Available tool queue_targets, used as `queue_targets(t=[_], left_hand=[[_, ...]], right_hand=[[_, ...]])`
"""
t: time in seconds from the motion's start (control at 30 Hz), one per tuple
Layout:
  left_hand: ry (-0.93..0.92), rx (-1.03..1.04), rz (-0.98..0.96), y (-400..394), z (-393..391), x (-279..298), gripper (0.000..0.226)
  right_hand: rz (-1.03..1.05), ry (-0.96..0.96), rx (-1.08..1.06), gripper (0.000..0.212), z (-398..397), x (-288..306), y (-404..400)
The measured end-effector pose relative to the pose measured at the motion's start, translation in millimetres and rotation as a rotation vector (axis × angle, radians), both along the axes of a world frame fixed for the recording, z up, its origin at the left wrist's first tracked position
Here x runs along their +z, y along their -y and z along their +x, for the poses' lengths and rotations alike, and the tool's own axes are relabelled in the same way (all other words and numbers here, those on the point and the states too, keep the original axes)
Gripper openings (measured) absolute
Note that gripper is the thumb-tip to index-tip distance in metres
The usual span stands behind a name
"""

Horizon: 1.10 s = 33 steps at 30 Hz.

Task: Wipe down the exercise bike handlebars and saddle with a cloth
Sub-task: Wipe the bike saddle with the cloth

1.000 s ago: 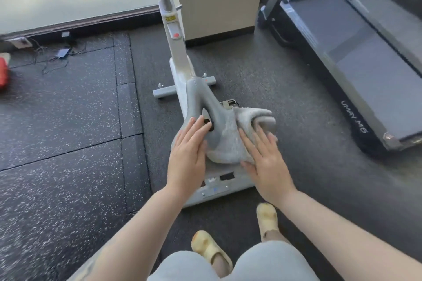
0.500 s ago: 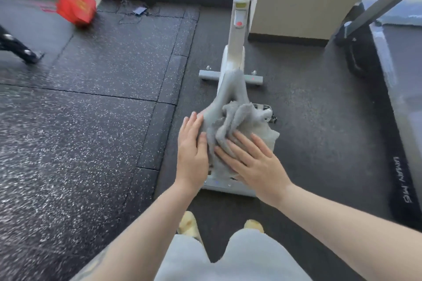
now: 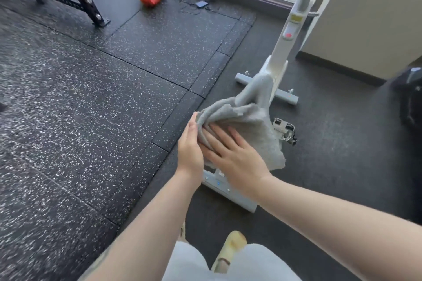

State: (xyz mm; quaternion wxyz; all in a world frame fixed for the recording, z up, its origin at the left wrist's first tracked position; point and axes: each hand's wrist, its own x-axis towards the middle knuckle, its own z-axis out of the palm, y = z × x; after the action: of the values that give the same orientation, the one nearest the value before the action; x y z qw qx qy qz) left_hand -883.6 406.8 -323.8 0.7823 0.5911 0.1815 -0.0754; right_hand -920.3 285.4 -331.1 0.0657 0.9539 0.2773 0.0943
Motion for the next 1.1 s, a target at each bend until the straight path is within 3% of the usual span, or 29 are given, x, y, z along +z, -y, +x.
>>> queue_targets(t=[0.17, 0.27, 0.33, 0.43, 0.53, 0.6, 0.73, 0.8, 0.93, 1.0, 1.1], left_hand=[[-0.171, 0.062, -0.142, -8, 2, -1, 0.048], [-0.22, 0.06, -0.126, -7, 5, 0, 0.051], [-0.257, 0.102, -0.124, -7, 6, -2, 0.052], [-0.26, 0.096, -0.119, -16, 11, -7, 0.048], [-0.236, 0.036, -0.112, -25, 17, -15, 0.043], [-0.236, 0.0, -0.121, -25, 18, -17, 0.046], [-0.251, -0.005, -0.098, -27, 24, -23, 0.046], [-0.271, -0.031, -0.091, -32, 30, -25, 0.042], [-0.249, -0.167, -0.114, -38, 39, -19, 0.035], [-0.234, -0.205, -0.053, -41, 42, -17, 0.031], [-0.203, -0.255, 0.025, -49, 50, -13, 0.027]], right_hand=[[-0.312, -0.048, 0.505, 0.044, 16, 15, 29], [-0.527, -0.189, 0.595, 0.051, 44, 23, 17], [-0.543, -0.201, 0.502, 0.054, 57, 24, -13], [-0.427, -0.21, 0.362, 0.038, 50, 19, -29], [-0.223, -0.151, 0.432, 0.046, 31, 12, -3], [-0.247, -0.18, 0.406, 0.049, 36, 14, -3], [-0.317, -0.29, 0.125, 0.038, 64, 29, -54], [-0.282, -0.353, -0.017, 0.044, 65, 31, -60], [-0.095, -0.321, -0.094, 0.043, 49, 27, -43], [-0.104, -0.435, -0.204, 0.046, 64, 32, -53], [0.0, -0.537, -0.501, 0.021, 109, 47, -74]])
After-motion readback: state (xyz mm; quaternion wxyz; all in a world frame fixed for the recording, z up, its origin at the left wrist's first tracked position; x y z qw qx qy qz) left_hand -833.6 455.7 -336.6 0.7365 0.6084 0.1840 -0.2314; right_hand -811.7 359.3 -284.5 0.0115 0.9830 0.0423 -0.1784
